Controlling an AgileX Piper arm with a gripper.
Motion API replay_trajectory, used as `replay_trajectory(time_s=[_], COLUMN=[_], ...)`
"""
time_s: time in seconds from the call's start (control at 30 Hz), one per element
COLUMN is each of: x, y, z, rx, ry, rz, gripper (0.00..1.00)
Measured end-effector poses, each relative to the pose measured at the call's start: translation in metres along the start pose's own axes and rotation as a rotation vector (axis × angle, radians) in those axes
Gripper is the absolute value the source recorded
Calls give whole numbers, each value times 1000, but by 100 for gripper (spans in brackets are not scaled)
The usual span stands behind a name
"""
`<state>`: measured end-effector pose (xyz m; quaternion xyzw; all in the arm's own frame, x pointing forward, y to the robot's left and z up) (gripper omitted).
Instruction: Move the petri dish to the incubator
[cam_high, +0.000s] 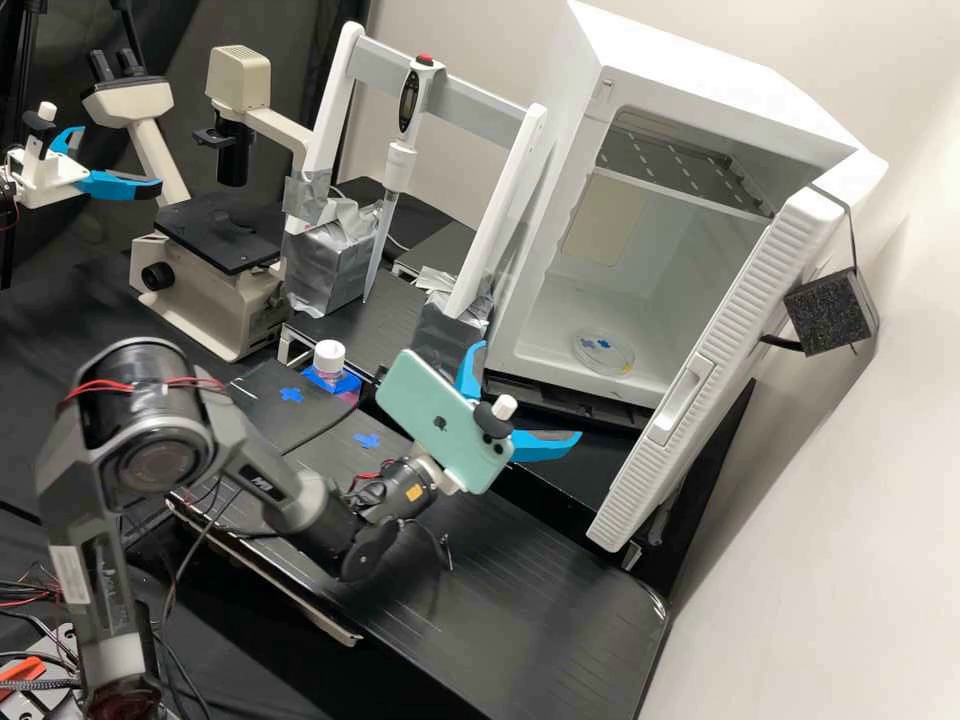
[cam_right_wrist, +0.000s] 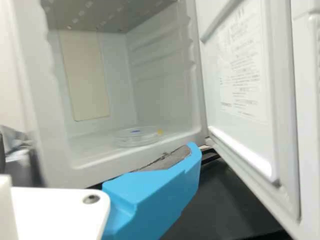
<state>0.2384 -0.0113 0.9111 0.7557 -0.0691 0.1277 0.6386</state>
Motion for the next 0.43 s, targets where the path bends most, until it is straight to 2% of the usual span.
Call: replay_trajectory(time_s=[0.13,0.33,0.43], x=[-20,-46,-54], y=[-23,-50,-59], z=[-18,-38,-45], rx=[2,32,35], ry=[14,74,96], rz=[-4,-78,-107], gripper=[100,100,100])
